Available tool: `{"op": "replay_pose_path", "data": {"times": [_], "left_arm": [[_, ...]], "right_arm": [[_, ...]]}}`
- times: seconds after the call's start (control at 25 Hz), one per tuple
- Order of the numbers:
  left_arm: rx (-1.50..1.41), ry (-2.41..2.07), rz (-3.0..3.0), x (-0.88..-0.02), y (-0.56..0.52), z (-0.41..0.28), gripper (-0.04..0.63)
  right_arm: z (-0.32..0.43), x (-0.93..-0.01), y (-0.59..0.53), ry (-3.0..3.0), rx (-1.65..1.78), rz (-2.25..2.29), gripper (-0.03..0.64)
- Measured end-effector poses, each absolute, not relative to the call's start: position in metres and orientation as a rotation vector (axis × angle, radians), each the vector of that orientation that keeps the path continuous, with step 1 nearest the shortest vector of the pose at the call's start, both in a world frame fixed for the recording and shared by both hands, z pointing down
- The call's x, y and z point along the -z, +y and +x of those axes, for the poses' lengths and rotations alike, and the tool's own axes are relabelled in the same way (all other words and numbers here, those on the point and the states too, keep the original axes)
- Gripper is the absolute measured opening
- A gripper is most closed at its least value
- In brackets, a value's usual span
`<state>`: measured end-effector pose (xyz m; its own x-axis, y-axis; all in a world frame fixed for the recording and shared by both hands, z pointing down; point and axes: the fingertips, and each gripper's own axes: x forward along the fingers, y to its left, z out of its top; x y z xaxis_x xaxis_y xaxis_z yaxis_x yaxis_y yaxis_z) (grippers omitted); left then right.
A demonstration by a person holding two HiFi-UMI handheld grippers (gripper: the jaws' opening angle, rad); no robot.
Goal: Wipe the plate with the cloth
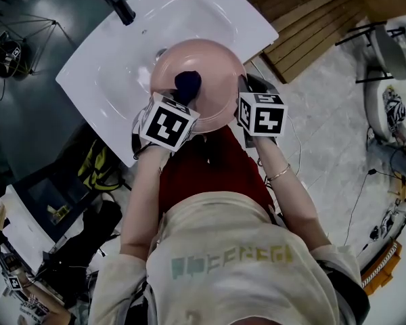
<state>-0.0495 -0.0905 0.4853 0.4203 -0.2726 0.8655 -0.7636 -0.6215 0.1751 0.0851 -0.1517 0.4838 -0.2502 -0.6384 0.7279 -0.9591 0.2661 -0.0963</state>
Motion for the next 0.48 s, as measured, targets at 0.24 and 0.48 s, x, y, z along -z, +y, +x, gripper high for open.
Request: {"op": "replay_pose_path", "data": {"times": [0.24,0.48], "left_arm": [[-1.193,-0.952,2.106,-0.487,-0.098,-0.062,0.080],[-1.146,-1.078,2.100,-0.484,-0.111,-0.077,0.080]], "right_arm": [[0.083,-0.484,-0.150,-1.980,-0.710,1.425,0.057],[0.083,-0.484,-0.150,-1.991,-0.687,1.426,0.057]]}}
